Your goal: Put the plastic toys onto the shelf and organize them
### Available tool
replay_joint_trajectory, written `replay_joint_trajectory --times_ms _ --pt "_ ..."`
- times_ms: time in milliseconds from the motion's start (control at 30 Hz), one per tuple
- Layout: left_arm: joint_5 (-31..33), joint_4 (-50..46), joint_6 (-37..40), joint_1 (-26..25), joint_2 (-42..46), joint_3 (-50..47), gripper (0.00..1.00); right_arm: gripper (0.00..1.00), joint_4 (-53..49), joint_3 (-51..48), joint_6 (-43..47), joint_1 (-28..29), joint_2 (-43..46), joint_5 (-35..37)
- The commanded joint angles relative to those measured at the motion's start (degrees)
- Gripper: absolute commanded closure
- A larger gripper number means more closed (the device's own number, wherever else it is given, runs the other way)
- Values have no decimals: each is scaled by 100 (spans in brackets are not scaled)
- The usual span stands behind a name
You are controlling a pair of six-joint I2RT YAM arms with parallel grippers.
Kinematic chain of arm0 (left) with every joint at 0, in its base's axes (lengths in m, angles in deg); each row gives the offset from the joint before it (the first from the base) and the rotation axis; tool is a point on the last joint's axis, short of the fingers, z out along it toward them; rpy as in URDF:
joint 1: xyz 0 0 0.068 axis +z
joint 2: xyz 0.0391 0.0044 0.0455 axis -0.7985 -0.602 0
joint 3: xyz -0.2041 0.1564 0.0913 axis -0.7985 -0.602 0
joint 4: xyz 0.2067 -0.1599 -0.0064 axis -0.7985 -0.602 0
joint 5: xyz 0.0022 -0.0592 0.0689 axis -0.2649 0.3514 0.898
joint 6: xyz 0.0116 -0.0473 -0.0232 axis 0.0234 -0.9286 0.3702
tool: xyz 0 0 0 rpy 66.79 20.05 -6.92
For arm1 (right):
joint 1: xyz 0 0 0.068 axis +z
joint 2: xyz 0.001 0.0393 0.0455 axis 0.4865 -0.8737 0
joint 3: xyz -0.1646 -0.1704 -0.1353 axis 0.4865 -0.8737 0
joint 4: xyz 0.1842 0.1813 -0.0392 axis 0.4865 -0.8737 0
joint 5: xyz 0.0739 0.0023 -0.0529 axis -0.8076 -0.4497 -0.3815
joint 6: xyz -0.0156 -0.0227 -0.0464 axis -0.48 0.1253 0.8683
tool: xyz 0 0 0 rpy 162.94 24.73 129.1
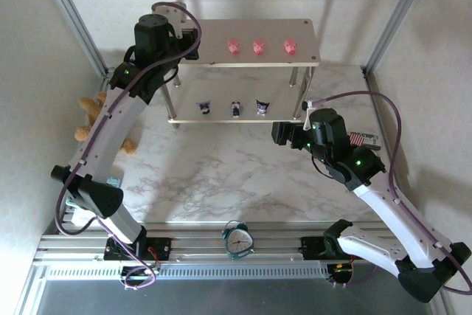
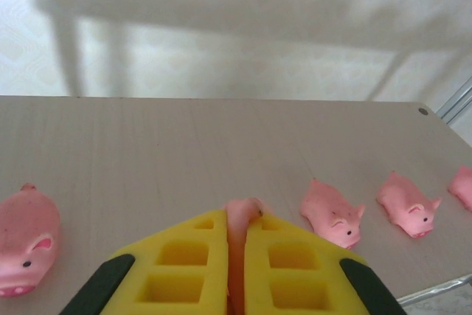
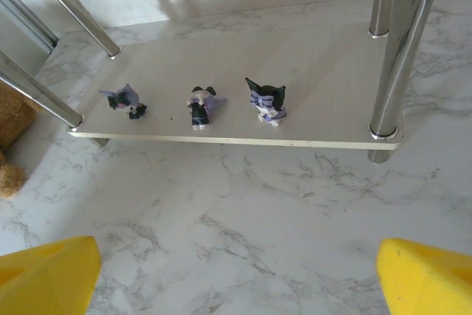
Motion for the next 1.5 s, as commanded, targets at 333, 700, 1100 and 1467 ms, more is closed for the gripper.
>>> replay_joint_trajectory --times_ms 333,700,1100,1467 --pt "-613 54 -355 269 -647 381 93 4 197 175 142 -41 1 -40" --pt "-658 327 -570 339 -952 407 93 3 181 104 172 -40 54 25" --pt "-631 310 -640 357 -1155 430 85 3 174 54 196 -40 102 82" --pt "-525 279 -650 357 -1128 486 74 3 188 29 200 -43 149 102"
